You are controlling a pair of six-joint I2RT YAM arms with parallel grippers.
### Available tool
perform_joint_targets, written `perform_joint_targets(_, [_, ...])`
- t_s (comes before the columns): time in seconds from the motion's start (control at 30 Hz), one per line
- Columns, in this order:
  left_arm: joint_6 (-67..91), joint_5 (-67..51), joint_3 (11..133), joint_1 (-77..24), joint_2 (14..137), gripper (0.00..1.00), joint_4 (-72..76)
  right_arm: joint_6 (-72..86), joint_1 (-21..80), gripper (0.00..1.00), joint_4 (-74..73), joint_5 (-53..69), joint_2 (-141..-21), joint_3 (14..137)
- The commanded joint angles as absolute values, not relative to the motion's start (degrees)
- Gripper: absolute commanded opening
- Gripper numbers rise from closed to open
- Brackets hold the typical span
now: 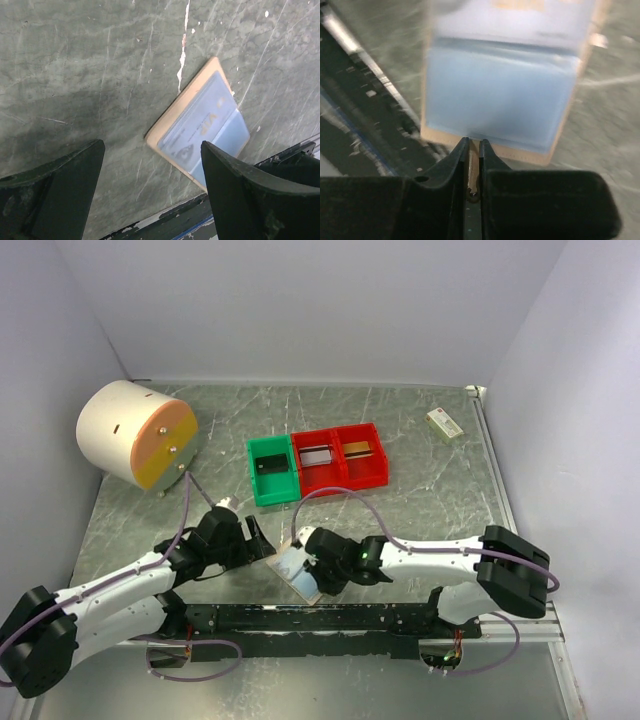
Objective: Take the credit cards out of the card holder
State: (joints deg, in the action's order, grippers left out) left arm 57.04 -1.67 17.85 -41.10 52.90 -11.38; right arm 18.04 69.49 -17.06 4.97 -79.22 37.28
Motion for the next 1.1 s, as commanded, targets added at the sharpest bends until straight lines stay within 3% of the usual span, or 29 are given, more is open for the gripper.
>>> perform_joint_targets(0.0, [56.6,-0.4,19.5,-42.1,52.4,0.89,-9.9,26.5,63.2,0.04,-23.5,-9.1,-78.2,38.4])
perform_joint_targets(0.13, [56.2,-1.2,19.3,-43.3,53.9,0.89,-7.1,29.4,53.2,0.05,-21.9,-8.0,-75.7,37.2])
perform_joint_targets(0.33, [56.3,-0.6,20.8,-46.1,59.9,0.85,-3.4,27.4,48.9,0.17,-22.5,-10.4,-78.7,42.9])
perform_joint_targets(0.53, [58.1,5.3,23.5,-48.3,60.9,0.80,-8.6,30.2,49.5,0.49,-24.3,-10.0,-73.5,45.8])
perform_joint_targets(0.6, [59.4,8.0,23.2,-48.4,58.8,0.78,-10.8,31.5,51.5,0.53,-23.8,-9.6,-70.7,45.3])
perform_joint_targets(0.83, [64.9,14.0,20.5,-48.4,47.8,0.79,-17.4,37.0,65.2,0.54,-19.1,-12.0,-70.8,43.1])
perform_joint_targets(1.07, [67.3,16.4,21.0,-48.4,44.3,0.80,-24.9,40.1,71.3,0.54,-16.1,-13.9,-79.0,44.1])
